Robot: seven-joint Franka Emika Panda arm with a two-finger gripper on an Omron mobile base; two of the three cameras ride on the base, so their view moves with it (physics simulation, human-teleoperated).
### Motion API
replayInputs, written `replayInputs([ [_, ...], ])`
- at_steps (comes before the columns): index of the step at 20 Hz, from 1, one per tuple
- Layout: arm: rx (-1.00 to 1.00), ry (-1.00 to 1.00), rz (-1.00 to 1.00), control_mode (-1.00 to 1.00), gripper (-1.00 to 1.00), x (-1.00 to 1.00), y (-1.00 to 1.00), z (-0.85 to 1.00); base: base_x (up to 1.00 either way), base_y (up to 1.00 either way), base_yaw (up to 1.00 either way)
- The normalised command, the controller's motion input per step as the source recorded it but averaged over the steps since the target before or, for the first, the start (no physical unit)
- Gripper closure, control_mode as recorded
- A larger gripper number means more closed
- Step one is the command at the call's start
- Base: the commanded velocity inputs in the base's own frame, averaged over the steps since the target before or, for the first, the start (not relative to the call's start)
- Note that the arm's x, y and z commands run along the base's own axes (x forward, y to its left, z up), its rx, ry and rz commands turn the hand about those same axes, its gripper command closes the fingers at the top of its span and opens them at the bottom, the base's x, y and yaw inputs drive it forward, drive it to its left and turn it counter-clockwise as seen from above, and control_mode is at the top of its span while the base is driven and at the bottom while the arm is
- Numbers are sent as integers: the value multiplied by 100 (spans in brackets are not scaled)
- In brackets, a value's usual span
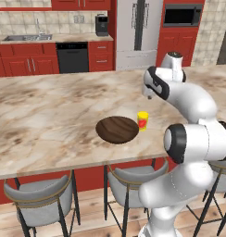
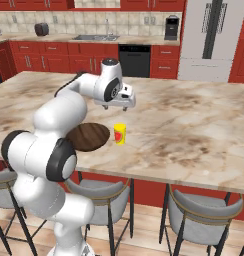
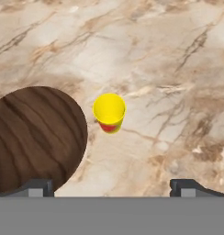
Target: Place the cup inside the bowl on the dining table and move the bowl to any counter.
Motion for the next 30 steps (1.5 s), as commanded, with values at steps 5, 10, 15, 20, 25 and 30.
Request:
replayInputs([
  [5, 0, 0, 0, -100, -100, 17, -1, -22, 0, 0, 0],
  [10, 0, 0, 0, -100, -100, 16, -6, -27, 0, 0, 0],
  [15, 0, 0, 0, -100, -100, 21, 0, -16, 0, 0, 0],
  [20, 0, 0, 0, -100, -100, 21, 0, -6, 0, 0, 0],
  [25, 0, 0, 0, -100, -100, 3, 0, -1, 0, 0, 0],
  [30, -2, 0, 0, -100, -100, 4, -2, -11, 0, 0, 0],
])
